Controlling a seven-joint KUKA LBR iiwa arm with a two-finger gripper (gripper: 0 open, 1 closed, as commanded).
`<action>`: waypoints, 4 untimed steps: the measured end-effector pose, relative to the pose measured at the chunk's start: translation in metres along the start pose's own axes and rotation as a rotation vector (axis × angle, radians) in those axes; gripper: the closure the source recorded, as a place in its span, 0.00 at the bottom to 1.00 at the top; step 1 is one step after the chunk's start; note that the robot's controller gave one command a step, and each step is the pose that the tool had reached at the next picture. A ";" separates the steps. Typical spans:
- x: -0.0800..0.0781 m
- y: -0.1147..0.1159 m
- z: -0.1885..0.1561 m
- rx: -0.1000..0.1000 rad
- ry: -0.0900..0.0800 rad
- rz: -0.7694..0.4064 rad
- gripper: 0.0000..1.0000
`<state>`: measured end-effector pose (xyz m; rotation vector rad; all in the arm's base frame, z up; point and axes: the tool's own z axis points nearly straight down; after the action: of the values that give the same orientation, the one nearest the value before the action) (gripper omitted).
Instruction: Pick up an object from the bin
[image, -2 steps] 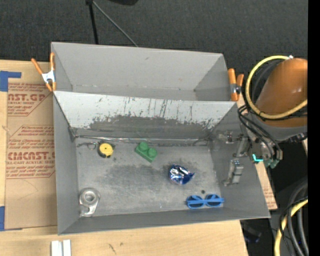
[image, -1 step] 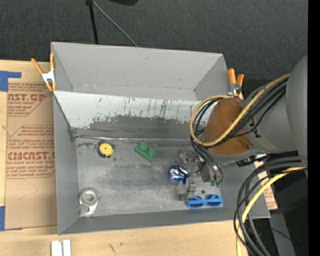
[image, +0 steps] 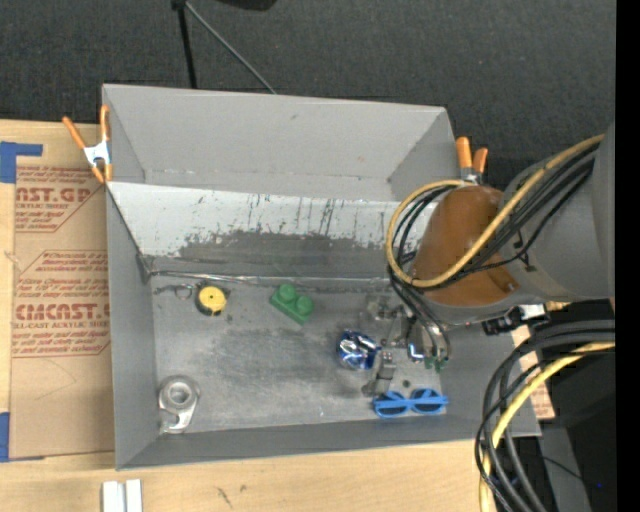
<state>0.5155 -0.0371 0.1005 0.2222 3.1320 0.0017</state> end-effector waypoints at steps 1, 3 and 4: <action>0.007 0.000 -0.003 0.000 0.003 0.072 0.00; 0.009 -0.005 0.032 0.002 0.004 0.273 0.00; 0.009 -0.005 0.031 0.002 0.003 0.273 1.00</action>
Offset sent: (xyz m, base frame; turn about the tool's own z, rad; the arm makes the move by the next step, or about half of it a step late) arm -0.0069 0.0002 0.0040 0.0721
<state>0.5064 -0.0408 0.0690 0.6474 3.0758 -0.0009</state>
